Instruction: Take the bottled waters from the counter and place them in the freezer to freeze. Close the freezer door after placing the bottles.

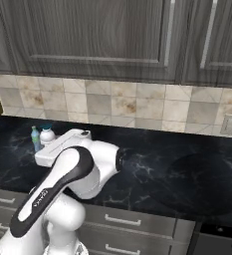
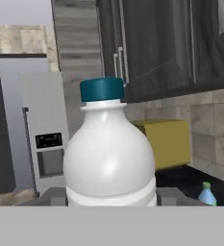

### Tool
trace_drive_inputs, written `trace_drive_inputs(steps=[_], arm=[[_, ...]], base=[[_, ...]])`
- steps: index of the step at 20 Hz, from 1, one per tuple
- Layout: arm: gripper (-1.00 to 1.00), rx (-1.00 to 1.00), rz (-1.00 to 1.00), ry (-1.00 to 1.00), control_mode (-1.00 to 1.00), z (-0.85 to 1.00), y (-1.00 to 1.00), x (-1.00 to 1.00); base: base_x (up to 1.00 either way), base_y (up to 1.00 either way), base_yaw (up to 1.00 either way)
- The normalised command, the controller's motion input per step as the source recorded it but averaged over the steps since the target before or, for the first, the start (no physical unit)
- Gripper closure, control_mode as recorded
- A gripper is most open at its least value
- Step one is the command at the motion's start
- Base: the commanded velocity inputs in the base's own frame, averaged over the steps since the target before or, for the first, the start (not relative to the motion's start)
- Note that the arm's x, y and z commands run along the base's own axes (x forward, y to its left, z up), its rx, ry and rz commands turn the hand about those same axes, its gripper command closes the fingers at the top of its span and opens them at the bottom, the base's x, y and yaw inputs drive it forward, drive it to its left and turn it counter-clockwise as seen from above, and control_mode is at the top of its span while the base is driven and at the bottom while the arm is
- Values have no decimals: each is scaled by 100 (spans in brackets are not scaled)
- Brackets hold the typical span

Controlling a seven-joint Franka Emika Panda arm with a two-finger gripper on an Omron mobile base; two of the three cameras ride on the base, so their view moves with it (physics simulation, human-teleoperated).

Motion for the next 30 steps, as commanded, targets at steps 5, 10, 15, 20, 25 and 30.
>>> trace_drive_inputs(steps=[5, 10, 15, 20, 25, 30], arm=[[100, -16, -3, 6, -100, 23, 9, -48], [100, -2, 7, 2, -100, 3, 0, -3], [100, 11, 17, -14, -100, 0, 0, 0], [100, 1, 7, -11, -100, -1, 0, 0], [100, -1, 0, 1, -100, 0, 0, 0], [100, 0, 0, 0, -100, 0, 0, 0]], base=[[0, 0, 0], [0, 0, 0], [0, 0, 0], [0, 0, 0], [0, 0, 0], [0, 0, 0]])
